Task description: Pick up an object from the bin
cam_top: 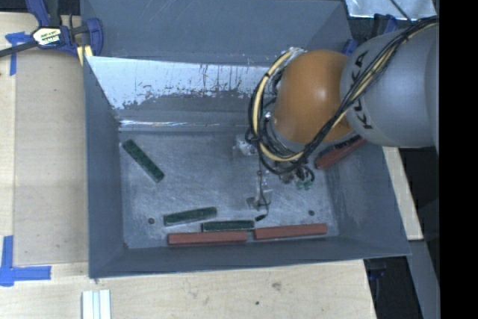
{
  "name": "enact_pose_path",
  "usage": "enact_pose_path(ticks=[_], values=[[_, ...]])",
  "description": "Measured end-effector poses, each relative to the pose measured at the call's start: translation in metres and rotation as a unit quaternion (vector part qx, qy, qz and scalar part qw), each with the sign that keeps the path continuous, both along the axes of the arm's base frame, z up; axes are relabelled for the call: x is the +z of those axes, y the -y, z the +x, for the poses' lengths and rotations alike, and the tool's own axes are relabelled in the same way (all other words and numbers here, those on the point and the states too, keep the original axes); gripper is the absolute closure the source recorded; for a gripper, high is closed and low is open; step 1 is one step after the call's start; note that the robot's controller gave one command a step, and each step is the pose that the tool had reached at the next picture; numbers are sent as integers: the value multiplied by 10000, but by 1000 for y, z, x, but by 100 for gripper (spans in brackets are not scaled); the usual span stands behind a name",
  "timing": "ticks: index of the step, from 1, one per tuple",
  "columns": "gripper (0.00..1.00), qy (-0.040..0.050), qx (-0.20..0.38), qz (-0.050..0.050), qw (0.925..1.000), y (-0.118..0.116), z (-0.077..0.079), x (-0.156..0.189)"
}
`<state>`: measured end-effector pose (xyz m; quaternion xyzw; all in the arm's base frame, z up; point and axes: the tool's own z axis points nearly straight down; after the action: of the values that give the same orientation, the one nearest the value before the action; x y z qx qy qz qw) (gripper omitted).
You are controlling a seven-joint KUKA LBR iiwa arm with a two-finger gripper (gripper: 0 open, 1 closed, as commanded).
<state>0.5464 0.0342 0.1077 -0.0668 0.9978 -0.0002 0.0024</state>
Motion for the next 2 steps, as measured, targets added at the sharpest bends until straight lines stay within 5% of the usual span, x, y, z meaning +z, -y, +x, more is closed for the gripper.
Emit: enact_pose_path(ticks=[1,2], values=[[0,-32,-128,3,9999,29,-31,26],[0,3,697,-6,9976,-19,-10,15]])
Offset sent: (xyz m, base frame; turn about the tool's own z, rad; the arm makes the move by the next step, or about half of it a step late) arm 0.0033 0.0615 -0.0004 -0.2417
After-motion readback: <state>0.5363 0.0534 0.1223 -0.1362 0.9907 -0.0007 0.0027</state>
